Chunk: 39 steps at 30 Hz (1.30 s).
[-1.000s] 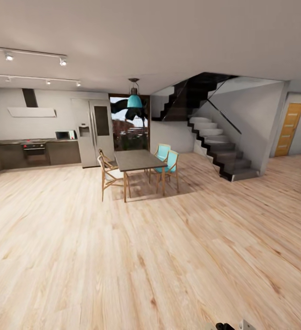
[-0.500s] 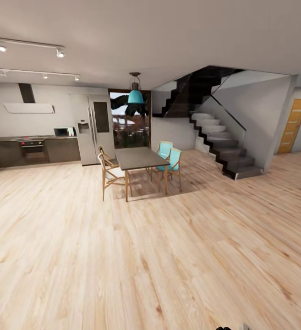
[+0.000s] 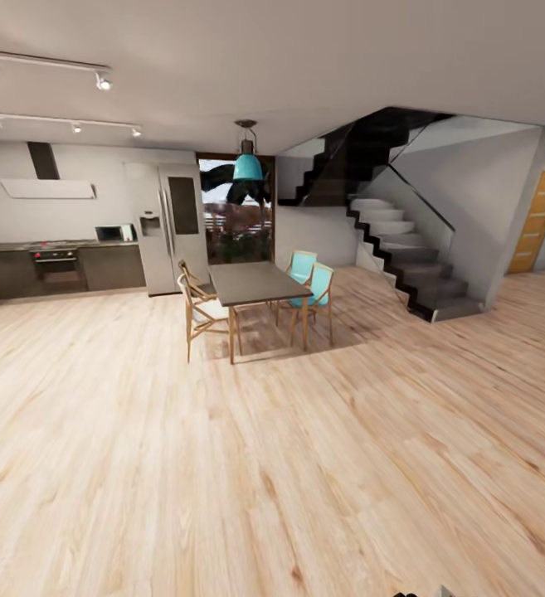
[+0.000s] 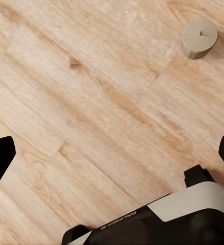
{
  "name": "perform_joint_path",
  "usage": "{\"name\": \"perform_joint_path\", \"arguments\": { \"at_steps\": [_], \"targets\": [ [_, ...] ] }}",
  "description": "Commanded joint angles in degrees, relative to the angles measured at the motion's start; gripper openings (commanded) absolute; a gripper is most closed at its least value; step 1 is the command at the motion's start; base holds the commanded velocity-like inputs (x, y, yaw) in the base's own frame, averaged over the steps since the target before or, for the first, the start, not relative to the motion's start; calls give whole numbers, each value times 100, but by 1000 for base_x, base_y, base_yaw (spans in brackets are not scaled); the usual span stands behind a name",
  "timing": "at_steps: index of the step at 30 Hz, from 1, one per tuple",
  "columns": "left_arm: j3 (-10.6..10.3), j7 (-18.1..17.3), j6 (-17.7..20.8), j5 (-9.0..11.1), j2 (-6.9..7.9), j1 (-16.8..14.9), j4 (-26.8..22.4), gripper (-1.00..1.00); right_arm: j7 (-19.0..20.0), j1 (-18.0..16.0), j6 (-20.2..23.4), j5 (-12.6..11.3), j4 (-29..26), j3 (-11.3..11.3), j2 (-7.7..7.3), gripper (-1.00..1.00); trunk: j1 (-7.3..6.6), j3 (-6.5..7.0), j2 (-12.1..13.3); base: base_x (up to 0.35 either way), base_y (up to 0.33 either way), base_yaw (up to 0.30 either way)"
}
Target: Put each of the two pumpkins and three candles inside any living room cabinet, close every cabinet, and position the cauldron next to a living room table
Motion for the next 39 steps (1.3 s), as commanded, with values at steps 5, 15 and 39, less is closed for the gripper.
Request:
{"name": "perform_joint_path", "arguments": {
  "at_steps": [5,15,39],
  "targets": [
    [-32,44,8,57,5,-2,-13,100,32,-3,23,-13,0,-22,11,100,4,-18,-10,78,-58,-94],
    [-32,44,4,57,5,-3,-13,100,71,-3,27,-12,3,-24,9,100,4,-20,-10,12,-8,-265],
    [-33,44,4,57,5,-3,-13,100,66,-3,28,-12,7,-25,9,100,4,-95,-10,69,-27,-265]
  ]
}}
